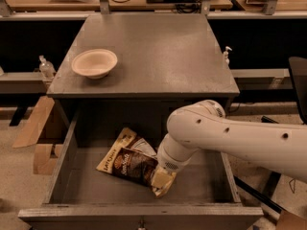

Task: Pick brown chip bag from top drawer and place on counter

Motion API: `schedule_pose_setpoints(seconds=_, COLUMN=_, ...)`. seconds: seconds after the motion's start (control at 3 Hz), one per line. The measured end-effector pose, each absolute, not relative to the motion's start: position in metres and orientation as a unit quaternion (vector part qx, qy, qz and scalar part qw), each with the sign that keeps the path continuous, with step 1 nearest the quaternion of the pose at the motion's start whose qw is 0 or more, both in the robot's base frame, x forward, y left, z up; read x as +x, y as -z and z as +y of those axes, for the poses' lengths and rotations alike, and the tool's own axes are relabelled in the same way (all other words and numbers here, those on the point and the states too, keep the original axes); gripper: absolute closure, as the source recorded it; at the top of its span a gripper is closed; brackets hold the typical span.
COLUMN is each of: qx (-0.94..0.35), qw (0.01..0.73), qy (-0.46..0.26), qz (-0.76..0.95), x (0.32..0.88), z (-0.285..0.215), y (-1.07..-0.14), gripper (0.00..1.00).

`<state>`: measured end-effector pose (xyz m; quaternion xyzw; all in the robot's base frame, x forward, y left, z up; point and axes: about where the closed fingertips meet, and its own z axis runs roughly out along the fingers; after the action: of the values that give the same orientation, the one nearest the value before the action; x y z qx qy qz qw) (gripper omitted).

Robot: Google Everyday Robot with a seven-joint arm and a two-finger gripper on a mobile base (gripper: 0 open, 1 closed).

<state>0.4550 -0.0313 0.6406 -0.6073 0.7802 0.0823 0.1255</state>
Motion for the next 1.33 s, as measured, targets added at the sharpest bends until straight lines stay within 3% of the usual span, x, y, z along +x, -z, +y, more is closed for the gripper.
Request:
schedule_pose_setpoints(seconds=0.67, qx=-0.623, qw=0.12, qy=-0.103, qz=0.766, x=0.445, z=-0.012, y=-0.628, gripper=0.96)
schedule_pose_setpoints(seconds=1.33, qx=-0.63, qw=0.131, qy=-0.111, qz=0.757, x=0.445, z=-0.01, y=-0.636, gripper=1.0)
